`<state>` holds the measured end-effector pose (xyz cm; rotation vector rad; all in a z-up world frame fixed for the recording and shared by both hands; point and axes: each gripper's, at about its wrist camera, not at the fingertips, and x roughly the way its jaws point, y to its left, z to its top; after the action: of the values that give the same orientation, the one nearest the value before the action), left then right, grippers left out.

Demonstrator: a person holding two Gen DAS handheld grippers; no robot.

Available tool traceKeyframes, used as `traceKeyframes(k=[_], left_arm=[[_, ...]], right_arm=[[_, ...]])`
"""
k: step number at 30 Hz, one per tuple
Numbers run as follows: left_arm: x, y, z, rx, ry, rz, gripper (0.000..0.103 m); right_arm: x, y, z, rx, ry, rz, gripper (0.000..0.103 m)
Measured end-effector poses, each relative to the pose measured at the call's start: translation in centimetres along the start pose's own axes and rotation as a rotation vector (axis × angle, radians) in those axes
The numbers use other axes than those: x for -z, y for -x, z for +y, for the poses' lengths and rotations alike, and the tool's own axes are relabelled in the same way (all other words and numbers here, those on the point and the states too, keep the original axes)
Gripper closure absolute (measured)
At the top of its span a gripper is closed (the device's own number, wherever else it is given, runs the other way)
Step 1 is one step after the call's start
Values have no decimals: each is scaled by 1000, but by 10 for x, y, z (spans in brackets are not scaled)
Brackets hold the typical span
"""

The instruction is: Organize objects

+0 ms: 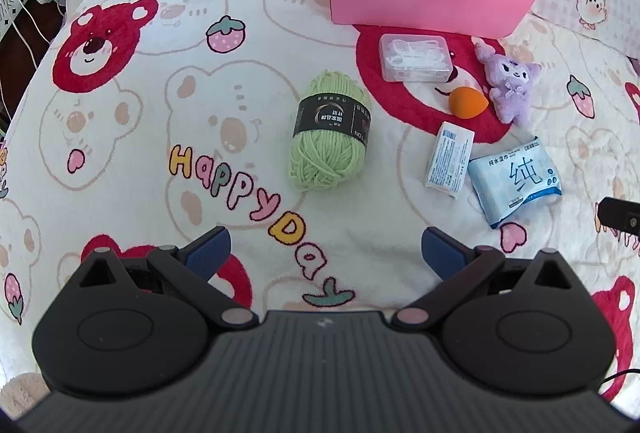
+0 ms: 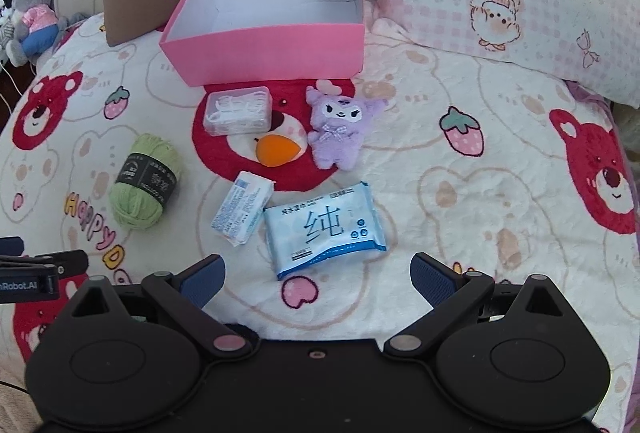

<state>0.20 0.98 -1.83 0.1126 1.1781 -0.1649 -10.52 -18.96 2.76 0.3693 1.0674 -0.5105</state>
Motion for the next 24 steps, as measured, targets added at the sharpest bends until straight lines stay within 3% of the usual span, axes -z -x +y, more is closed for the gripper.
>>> traceKeyframes(k=[24], left_arm=[[3,-1,-9,25,-66,14,0]], right_arm=[[2,-11,-6,62,-1,15,2]])
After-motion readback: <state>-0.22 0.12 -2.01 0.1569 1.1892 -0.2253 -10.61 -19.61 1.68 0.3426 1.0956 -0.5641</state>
